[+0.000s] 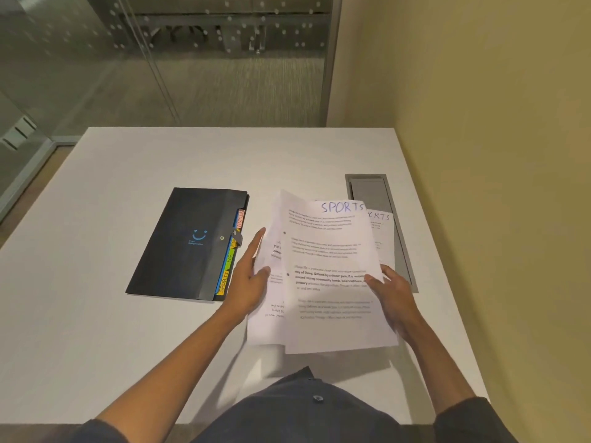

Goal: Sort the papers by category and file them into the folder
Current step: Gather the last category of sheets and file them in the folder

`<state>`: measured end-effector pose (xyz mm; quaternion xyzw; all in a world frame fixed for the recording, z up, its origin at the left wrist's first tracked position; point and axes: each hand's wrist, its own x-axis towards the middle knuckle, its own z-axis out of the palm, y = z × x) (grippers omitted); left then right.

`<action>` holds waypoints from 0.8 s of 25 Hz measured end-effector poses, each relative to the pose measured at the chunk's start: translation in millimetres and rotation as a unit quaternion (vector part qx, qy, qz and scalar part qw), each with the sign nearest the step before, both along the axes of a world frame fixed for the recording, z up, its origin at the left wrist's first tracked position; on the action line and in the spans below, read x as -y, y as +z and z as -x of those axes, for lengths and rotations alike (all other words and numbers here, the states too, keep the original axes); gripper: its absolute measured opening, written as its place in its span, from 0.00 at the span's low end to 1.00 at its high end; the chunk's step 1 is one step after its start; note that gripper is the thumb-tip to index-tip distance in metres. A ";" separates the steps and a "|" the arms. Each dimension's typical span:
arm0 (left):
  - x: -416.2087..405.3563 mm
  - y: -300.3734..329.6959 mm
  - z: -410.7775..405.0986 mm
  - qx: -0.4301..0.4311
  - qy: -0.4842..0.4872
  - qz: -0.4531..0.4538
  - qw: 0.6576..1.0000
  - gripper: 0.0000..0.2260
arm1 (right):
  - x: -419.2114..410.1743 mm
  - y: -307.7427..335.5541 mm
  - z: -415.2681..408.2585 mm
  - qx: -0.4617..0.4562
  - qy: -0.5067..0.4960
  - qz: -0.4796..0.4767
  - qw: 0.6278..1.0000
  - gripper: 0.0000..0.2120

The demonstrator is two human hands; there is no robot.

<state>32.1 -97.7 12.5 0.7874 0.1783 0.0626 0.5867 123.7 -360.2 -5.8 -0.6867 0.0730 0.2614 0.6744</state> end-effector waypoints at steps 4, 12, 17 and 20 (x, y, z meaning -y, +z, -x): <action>5.2 7.0 -0.3 -0.009 0.068 0.131 0.989 0.31 | -20.8 -4.1 2.5 -0.008 0.006 -0.023 1.000 0.14; 9.4 1.6 -2.7 -0.063 0.063 0.180 0.980 0.27 | -45.4 -18.9 1.9 0.005 -0.046 -0.043 0.998 0.21; -6.5 -8.2 11.7 -0.123 0.018 0.128 0.984 0.36 | -44.5 -29.9 0.6 -0.024 -0.022 0.005 0.999 0.17; -15.6 -13.2 19.3 -0.098 0.050 0.117 0.987 0.37 | -43.9 -43.7 3.4 -0.032 0.005 0.124 0.992 0.17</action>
